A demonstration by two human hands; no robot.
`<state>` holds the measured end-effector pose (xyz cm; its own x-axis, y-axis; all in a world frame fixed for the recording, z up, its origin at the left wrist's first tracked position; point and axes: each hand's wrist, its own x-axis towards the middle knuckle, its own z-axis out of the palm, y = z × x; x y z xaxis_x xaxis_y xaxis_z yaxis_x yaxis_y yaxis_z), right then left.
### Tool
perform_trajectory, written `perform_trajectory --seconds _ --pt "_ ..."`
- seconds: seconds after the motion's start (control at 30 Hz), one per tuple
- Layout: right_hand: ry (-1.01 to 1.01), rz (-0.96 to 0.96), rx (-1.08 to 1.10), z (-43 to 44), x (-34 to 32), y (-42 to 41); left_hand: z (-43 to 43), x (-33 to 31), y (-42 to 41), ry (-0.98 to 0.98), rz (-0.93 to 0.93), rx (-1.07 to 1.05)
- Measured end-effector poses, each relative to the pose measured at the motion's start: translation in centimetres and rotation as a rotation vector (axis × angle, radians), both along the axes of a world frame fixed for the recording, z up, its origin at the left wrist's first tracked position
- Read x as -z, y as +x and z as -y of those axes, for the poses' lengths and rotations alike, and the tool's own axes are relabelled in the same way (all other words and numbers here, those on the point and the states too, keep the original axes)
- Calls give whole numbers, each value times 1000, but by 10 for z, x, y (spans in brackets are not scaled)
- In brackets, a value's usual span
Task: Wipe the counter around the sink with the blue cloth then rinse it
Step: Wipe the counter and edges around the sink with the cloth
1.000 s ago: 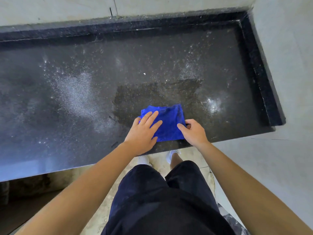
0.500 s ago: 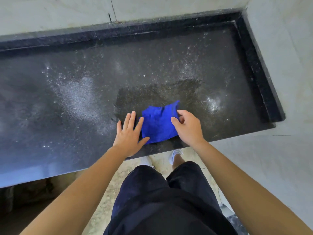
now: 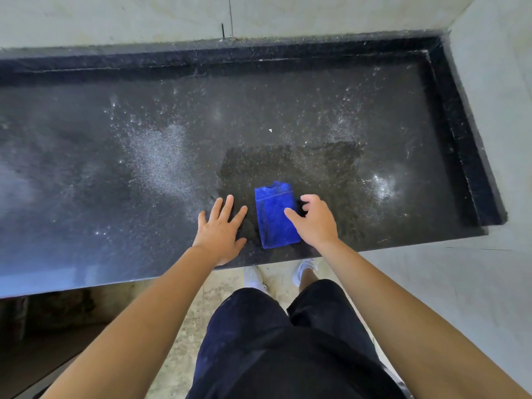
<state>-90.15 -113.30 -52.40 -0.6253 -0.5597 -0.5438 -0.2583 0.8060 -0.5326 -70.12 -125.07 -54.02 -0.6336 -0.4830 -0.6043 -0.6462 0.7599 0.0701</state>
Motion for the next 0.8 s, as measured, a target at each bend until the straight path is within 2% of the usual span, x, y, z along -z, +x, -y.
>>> perform_trajectory --seconds 0.07,0.2,0.3,0.4,0.47,0.6,0.7,0.8 --pt "30 137 66 5 2 3 1 -1 1 4 0 -5" --pt "-29 329 210 13 8 12 2 -8 0 24 17 -21" --pt "-100 548 305 4 -4 4 4 -14 -6 5 -7 -28" --pt "-176 588 495 -29 -24 -21 5 -19 -30 -5 -73 30" --pt "-211 457 592 -62 -37 -46 2 -22 -56 14 -121 70" --pt "-201 -70 630 -127 -60 -101 -17 -27 -112 69 -170 142" --pt "-274 -442 612 -154 -70 -132 -37 -31 -150 94 -204 185" --pt "-229 -664 556 -164 -53 -141 -53 -30 -175 101 -214 193"
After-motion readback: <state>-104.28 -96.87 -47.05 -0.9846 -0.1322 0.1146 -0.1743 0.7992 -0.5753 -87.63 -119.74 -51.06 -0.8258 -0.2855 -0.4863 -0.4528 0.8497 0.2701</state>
